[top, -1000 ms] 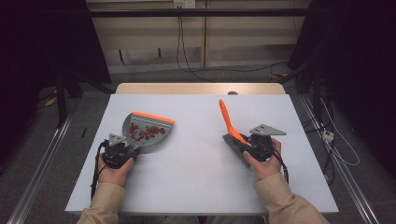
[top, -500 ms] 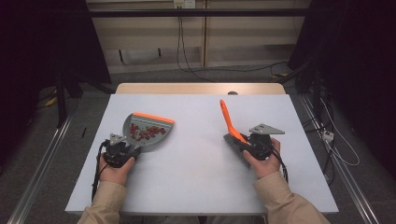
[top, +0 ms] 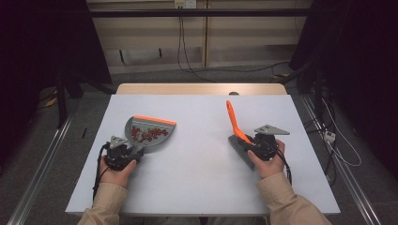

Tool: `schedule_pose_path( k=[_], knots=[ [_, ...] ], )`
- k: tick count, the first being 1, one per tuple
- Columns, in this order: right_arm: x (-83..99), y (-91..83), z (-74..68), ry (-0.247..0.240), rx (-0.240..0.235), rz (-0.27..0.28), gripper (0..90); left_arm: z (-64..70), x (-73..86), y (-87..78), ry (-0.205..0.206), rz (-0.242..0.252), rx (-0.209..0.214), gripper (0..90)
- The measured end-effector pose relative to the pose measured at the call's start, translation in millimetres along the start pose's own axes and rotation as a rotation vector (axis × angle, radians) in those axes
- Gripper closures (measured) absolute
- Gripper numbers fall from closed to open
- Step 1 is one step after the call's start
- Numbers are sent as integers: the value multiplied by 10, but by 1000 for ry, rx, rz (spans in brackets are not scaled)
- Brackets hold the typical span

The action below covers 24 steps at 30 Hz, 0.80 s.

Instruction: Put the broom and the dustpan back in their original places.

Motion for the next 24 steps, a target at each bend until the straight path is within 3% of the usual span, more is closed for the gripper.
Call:
schedule_pose_path(
  k=[24],
  knots=[
    [45,-72,122,7,51,7,694,110,40,-21,25,-8,43,534]
  ],
)
Point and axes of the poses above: each handheld gripper's, and its own axes: y roughly forward along the jaws, x roughly out of its underside, z roughly to its right, the point moved 5 cm from there along y, roughly forward along the jaws, and after that the axes turned 5 degrees about x, right-handed, at the moved point
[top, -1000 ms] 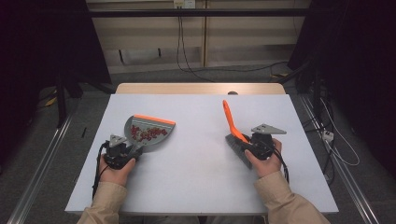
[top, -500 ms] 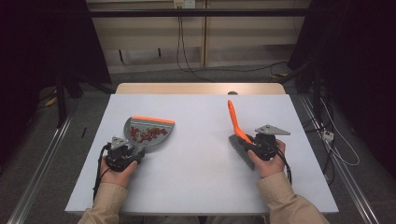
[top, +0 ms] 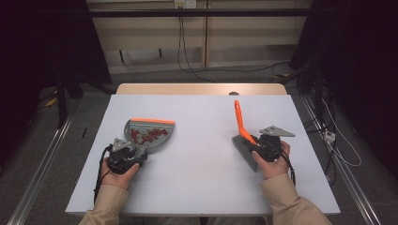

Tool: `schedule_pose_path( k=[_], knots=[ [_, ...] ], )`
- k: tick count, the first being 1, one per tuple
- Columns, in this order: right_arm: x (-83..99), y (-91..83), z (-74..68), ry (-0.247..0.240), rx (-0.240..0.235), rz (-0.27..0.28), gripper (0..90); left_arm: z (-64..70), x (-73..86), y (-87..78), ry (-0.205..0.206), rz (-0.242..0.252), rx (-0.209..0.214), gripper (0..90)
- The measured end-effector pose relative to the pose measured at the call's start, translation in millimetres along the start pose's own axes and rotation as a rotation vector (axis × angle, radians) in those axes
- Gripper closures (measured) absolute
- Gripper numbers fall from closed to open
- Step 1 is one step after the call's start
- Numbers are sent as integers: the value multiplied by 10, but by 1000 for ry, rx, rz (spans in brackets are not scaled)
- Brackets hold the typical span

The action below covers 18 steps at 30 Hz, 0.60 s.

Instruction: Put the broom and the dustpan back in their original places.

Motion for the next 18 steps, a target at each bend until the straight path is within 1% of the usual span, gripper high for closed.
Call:
schedule_pose_path(
  k=[4,7,8,9,10,12,13,14,16,17,18],
  knots=[
    [13,-4,28,-2,15,-7,678,6,3,-5,4,-4,5,528],
    [24,-8,55,-16,27,-7,666,3,0,-10,9,1,12,519],
    [26,-15,64,-20,36,-6,655,8,-4,-22,10,2,21,511],
    [20,-30,82,-30,53,6,628,8,-9,-30,15,5,22,487],
    [9,-48,100,-39,65,22,582,6,-16,-41,17,8,17,440],
    [-16,-80,151,-48,96,43,454,9,-42,-61,17,27,23,338],
    [-27,-95,176,-41,92,50,429,10,-55,-72,24,38,22,288],
    [-31,-108,192,-33,83,57,413,13,-67,-83,29,38,24,254],
    [-32,-132,222,-31,71,70,389,13,-103,-100,46,68,30,192],
    [-26,-135,232,-31,69,68,377,17,-113,-106,57,70,36,180],
    [-19,-136,243,-31,68,63,370,19,-121,-110,58,73,42,170]
  ],
)
Point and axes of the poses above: each handheld gripper's, and its own axes: y roughly forward along the jaws, x roughly out of its underside, z roughly to its right, the point moved 5 cm from there along y, roughly forward along the jaws, and after that the axes turned 5 degrees about x, right-handed, at the moved point
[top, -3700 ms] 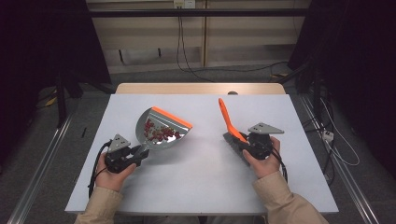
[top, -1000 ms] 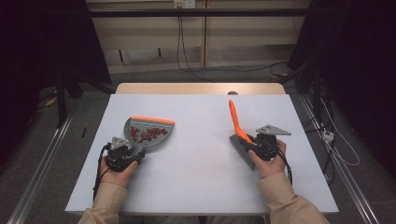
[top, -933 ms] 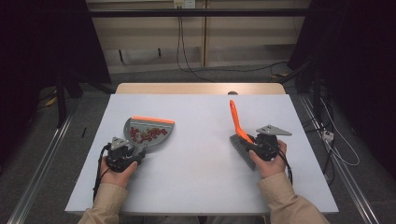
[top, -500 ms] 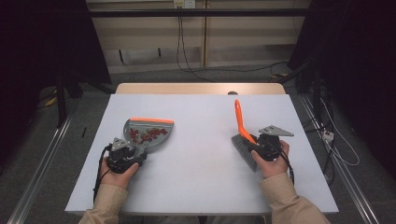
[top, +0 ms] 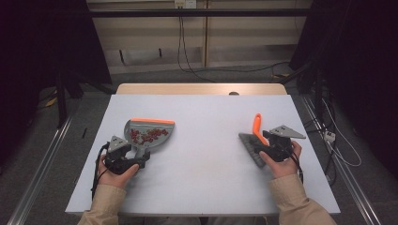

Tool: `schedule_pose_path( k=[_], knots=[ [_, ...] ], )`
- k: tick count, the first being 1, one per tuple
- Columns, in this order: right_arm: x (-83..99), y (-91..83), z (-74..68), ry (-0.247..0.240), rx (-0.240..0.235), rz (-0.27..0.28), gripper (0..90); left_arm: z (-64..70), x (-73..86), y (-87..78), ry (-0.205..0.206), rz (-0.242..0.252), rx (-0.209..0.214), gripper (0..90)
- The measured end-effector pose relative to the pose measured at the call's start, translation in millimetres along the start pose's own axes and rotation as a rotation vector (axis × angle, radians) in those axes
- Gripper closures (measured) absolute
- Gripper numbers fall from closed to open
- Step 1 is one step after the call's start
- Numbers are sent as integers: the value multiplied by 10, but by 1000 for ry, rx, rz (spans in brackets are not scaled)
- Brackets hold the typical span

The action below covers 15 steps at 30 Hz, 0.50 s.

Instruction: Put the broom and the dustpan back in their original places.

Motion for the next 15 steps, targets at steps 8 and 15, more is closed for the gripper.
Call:
schedule_pose_path(
  k=[8,15],
  knots=[
    [33,6,106,2,-37,-16,377,-41,-30,-29,22,26,38,109],
    [102,16,296,-12,-15,-48,570,-64,-28,-32,46,25,52,104]
  ],
)
Point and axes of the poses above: each handheld gripper's, and its own axes: y roughly forward along the jaws, x roughly out of its underside, z roughly to its right, the point moved 5 cm from there along y, roughly forward along the jaws, and after that the axes turned 5 degrees about x, right-handed, at the moved point
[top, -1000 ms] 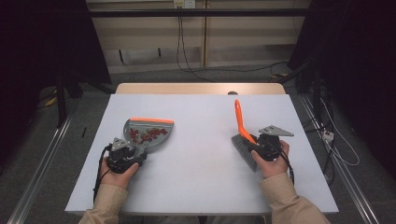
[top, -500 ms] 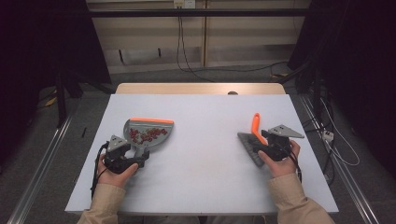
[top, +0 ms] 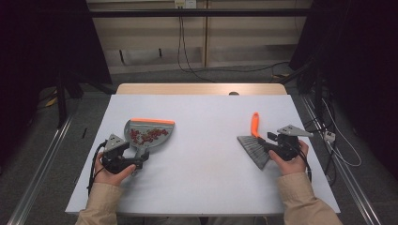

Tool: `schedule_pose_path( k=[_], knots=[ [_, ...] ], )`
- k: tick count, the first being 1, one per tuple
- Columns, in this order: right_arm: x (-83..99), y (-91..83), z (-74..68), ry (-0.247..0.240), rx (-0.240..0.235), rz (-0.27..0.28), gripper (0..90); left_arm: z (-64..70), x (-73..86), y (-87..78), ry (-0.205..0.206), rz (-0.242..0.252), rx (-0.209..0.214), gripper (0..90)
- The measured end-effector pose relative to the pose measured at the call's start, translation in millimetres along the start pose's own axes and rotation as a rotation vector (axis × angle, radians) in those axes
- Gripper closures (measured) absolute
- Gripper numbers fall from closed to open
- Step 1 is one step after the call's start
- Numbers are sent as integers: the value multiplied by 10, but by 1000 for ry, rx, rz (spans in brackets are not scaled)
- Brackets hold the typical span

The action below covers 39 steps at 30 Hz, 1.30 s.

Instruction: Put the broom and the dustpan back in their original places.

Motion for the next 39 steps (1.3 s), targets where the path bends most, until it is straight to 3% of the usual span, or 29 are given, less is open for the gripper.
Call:
schedule_pose_path(
  k=[4,10,15,24,32,37,39],
  knots=[
    [30,14,56,-33,12,-14,769,-16,-7,-11,9,2,5,98],
    [65,32,110,-91,48,-49,888,-44,-14,-33,-7,16,5,96],
    [106,41,174,-131,95,-88,900,-44,-12,-31,2,10,5,99],
    [236,86,181,-165,117,-175,900,-39,-14,-43,3,15,14,99],
    [270,72,73,-130,46,-188,900,-40,-2,-49,1,19,19,99],
    [267,41,-2,-114,18,-160,900,-9,29,-26,-3,6,30,99],
    [250,11,-7,-109,23,-134,831,4,36,-29,6,1,34,98]
  ],
)
Point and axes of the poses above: each handheld gripper's, and its own axes: y roughly forward along the jaws, x roughly out of its underside, z roughly to its right, the point moved 5 cm from there along y, roughly forward along the jaws, and after that the axes turned 5 degrees about x, right-handed, at the moved point
